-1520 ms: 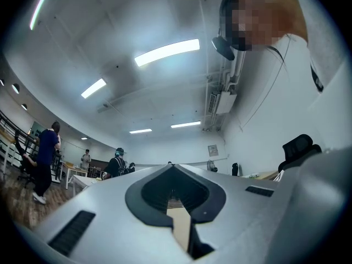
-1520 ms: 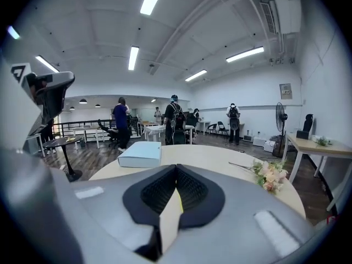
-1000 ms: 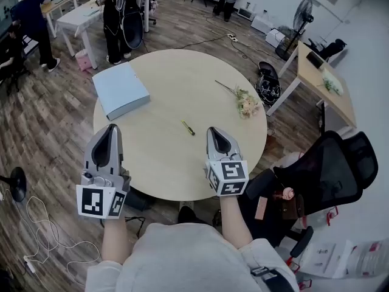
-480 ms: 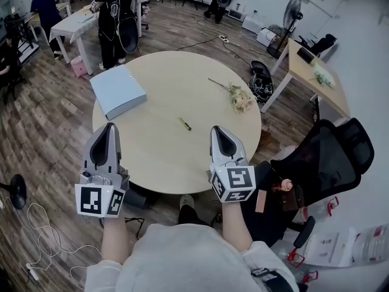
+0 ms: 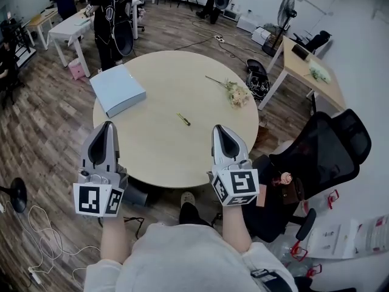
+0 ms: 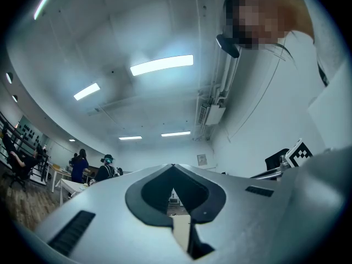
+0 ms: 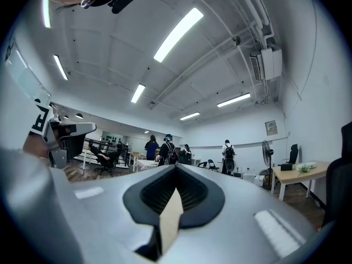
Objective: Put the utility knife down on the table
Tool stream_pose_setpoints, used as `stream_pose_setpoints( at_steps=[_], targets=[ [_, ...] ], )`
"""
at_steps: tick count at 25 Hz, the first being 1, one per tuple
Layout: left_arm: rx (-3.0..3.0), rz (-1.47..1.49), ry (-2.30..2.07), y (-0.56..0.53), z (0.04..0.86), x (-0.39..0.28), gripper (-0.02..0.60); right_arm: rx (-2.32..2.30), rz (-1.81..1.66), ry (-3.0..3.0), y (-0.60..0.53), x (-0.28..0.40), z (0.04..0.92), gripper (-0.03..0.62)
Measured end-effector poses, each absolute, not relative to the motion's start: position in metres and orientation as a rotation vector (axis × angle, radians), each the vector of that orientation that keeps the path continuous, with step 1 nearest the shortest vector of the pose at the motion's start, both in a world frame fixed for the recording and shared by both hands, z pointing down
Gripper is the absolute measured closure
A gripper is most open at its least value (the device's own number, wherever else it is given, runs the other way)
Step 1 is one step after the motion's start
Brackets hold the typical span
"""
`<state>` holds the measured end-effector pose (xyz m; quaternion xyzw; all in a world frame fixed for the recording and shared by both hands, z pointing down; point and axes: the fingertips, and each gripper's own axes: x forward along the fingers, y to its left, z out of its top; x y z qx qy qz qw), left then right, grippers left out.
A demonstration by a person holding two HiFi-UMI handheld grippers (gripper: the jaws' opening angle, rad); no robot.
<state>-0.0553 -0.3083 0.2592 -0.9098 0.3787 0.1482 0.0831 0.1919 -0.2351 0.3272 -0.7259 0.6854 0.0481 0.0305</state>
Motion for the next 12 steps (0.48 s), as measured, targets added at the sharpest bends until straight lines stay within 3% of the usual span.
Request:
stream_pose_setpoints(
  at_steps=[12],
  targets=[
    [-2.715, 0.460, 1.125, -0.297, 0.259, -0.073, 0.574, -2.243, 0.175, 2.100, -0.221, 0.175, 0.325, 0.583]
  ],
)
